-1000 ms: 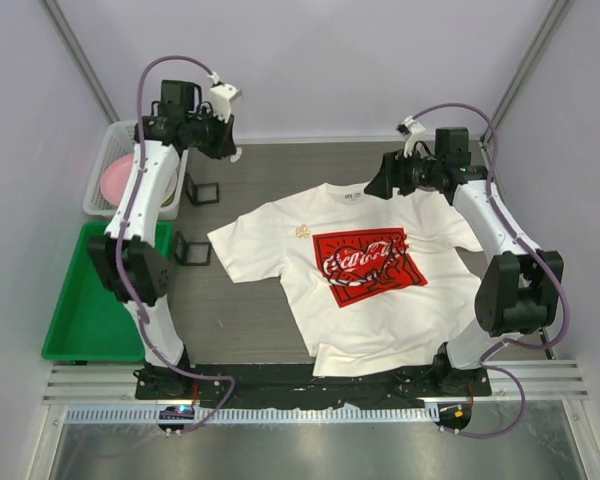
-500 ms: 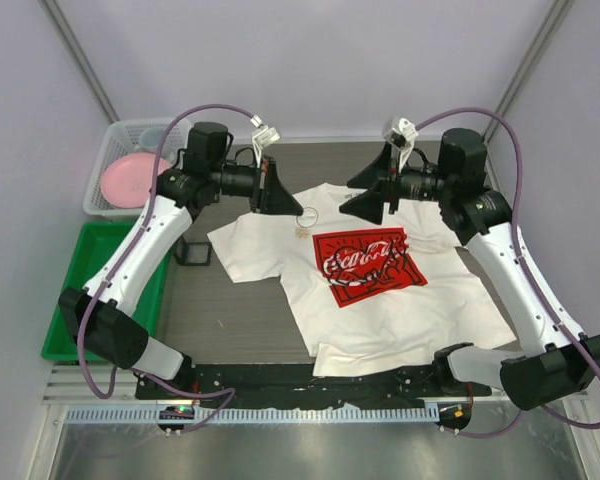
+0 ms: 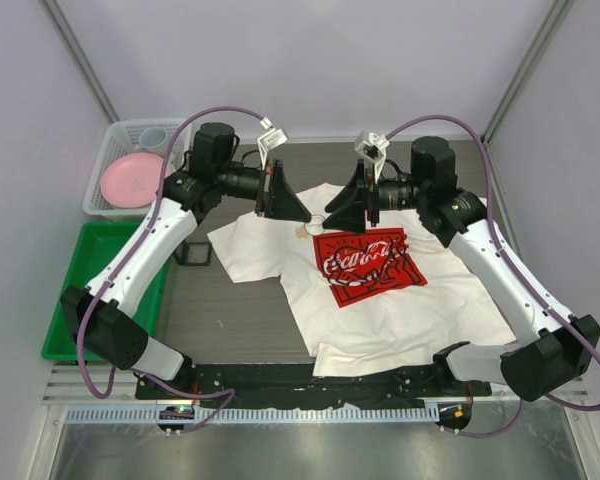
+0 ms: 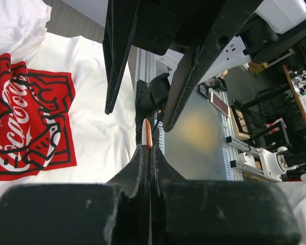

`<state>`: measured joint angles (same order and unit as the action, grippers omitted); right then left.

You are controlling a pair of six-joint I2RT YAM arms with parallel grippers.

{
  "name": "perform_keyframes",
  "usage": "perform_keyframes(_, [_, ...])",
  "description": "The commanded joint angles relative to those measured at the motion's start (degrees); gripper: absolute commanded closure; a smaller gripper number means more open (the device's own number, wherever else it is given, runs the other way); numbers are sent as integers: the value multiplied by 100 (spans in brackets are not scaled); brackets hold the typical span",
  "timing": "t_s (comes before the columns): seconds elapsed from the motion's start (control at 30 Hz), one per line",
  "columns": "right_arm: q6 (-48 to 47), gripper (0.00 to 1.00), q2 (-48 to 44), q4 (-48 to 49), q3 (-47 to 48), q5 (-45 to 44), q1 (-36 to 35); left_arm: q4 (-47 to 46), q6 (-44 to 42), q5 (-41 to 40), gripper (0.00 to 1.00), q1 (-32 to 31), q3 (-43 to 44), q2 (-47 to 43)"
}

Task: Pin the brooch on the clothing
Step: Pass from the left arm to the right

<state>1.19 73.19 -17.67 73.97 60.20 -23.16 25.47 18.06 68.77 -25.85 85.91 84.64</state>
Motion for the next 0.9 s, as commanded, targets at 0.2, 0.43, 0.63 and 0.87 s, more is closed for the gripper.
perform_keyframes(0.2, [804, 55, -15, 730, -190, 211, -118, -34, -57, 154, 100, -131, 110, -44])
perform_keyframes(0.43, [742, 77, 2, 651, -243, 150, -207, 913, -758, 14, 100, -307, 409, 122])
perform_keyframes(0.63, [558, 99, -67, 467, -243, -35, -224, 1425, -1165, -241, 100, -360, 655, 228])
perform_keyframes(0.87, [1057, 99, -410, 1045, -541, -913, -216, 84, -349, -1030, 55, -167, 68, -184])
